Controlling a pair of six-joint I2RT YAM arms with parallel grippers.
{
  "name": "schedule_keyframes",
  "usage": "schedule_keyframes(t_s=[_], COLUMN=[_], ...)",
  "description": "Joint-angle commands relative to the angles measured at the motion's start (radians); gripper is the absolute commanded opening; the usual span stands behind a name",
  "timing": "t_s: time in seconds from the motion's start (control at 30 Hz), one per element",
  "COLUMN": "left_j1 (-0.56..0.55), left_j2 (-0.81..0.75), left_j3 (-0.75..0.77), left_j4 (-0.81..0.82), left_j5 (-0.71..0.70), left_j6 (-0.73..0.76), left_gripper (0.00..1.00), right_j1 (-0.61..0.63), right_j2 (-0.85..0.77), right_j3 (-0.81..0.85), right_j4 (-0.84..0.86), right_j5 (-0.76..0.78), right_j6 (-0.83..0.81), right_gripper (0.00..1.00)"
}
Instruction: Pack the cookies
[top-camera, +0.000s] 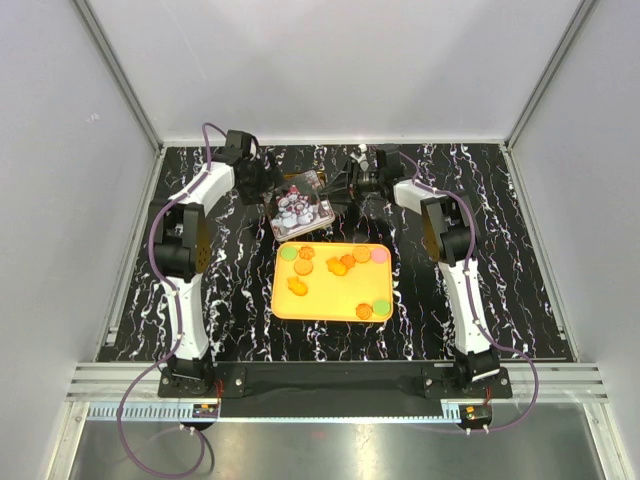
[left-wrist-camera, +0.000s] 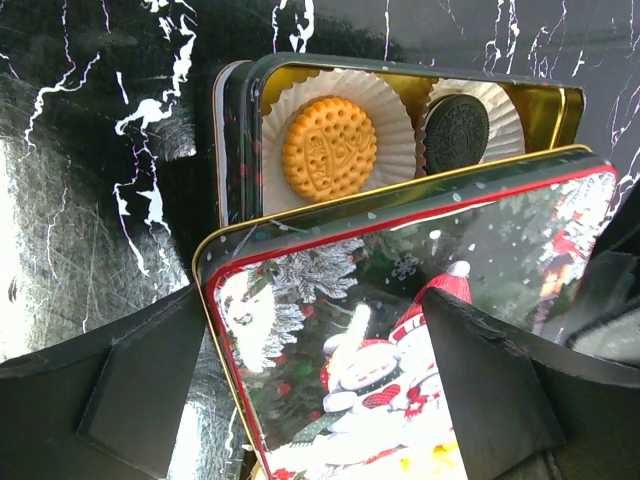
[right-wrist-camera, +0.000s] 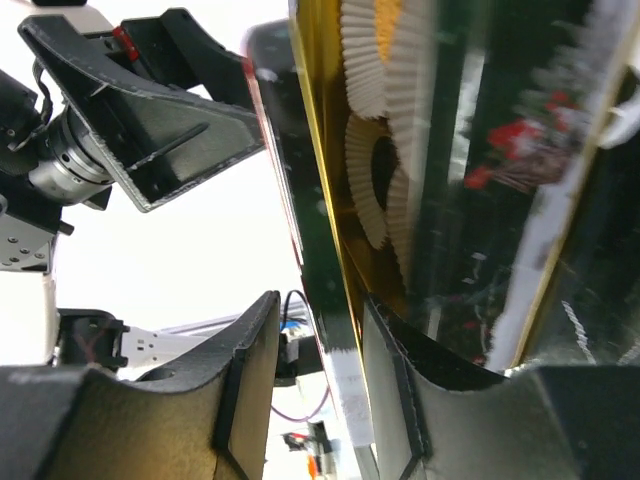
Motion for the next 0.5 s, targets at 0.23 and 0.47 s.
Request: schedule_keyframes(t_s=[0.23, 0.47], left_j1=[-0.009, -0.013], left_j2=[0.020, 0.023], left_j3=[0.078, 0.083], left_j4=[-0.020, -0.020], left_j5=[0.001, 0.013], left_j6=[0.021, 0.018], left_gripper=[0.93, 0.94], right_j1=[0.045, 0.054], right_j2=[0.047, 0.088], right_j3=[0.159, 0.195], right_j4=[-0.143, -0.075], right_j5=[-0.027, -0.047], right_j6=[-0.099, -0.032], right_gripper=[0.42, 0.36])
